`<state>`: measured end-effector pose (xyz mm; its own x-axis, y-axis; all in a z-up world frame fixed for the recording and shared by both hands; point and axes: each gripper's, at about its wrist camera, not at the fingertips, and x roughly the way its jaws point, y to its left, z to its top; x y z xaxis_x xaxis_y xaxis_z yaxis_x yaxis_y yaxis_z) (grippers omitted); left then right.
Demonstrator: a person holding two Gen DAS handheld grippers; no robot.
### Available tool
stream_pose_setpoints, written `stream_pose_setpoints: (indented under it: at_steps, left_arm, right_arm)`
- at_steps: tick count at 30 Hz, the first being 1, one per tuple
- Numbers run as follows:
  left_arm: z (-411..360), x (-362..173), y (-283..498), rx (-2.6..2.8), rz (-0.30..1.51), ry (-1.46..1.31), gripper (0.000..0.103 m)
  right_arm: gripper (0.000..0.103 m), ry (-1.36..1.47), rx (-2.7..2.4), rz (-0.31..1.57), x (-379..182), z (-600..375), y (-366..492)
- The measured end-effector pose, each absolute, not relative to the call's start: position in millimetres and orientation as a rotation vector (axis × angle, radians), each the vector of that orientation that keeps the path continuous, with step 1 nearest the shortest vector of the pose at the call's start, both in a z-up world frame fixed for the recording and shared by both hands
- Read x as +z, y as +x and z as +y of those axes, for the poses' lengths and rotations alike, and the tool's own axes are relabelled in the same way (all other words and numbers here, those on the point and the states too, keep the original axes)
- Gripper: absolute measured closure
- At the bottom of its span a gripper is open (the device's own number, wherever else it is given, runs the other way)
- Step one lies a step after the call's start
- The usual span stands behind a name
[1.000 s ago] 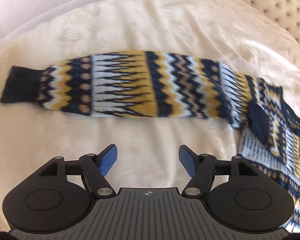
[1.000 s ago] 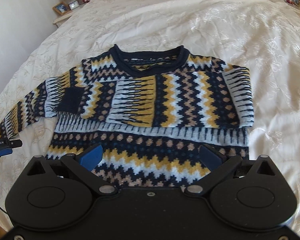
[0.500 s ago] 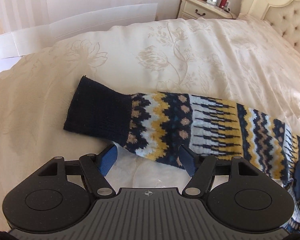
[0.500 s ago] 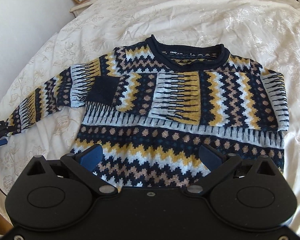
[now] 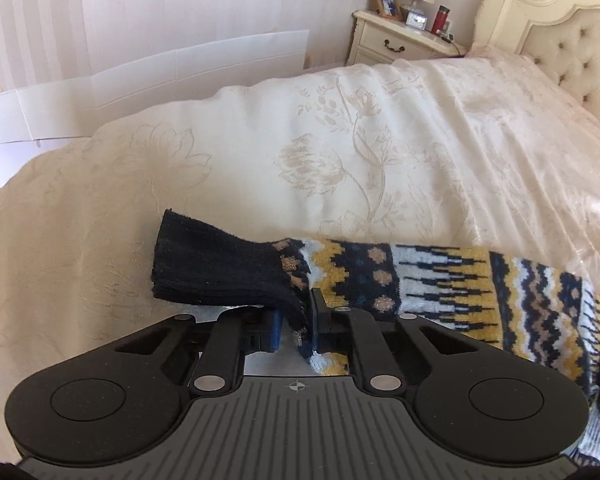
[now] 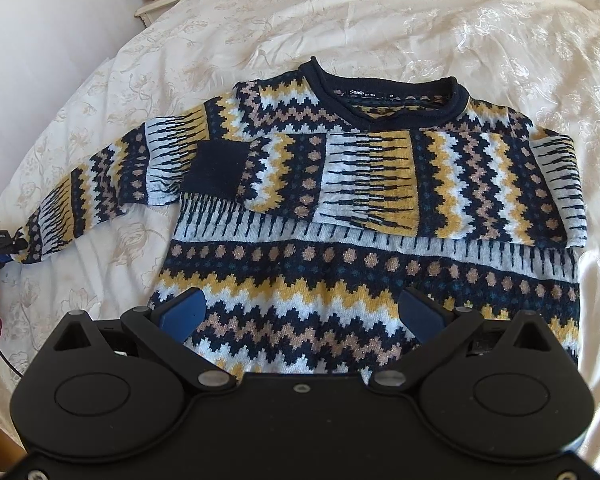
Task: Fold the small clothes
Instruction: 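Grasp the other navy sleeve cuff with the left gripper and lift it, then fold the held sleeve across the body and release it with the left gripper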
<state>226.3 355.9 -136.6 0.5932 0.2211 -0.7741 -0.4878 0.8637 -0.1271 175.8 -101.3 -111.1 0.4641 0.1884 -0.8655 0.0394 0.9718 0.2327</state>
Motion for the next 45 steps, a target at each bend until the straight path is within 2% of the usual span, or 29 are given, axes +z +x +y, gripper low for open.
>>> stream_pose_setpoints:
  at_steps: [1, 10, 17, 22, 28, 33, 40, 45]
  left_arm:
    - [354, -131, 226, 0.417, 0.824, -0.340, 0.093]
    - [295, -37, 229, 0.270, 0.659, -0.180, 0.094]
    - [208, 37, 240, 0.101, 0.539, -0.079, 0.094]
    - [129, 59, 253, -0.043, 0.493, -0.039, 0.094]
    - [32, 42, 263, -0.187, 0.514, -0.047, 0.093]
    - [-15, 3, 251, -0.217, 0.630, 0.028, 0.091]
    - [4, -65, 236, -0.141, 0.852, 0.048, 0.091]
    - [20, -93, 238, -0.146, 0.904, 0.076, 0.089]
  right_arm:
    - [0.001, 0.238, 0.092, 1.089, -112, -103, 175]
    - [0.001, 0.265, 0.148, 1.098, -121, -119, 172]
    - [0.001, 0.303, 0.178, 1.064, -118, -155, 165]
    - [0.001, 0.340, 0.162, 1.044, -118, -193, 155]
    - [0.001, 0.362, 0.138, 1.043, -122, -235, 144]
    - [0.001, 0.371, 0.131, 1.040, -124, -257, 144]
    - [0.001, 0.370, 0.141, 1.023, -123, -254, 163]
    - [0.001, 0.363, 0.176, 1.003, -116, -235, 185]
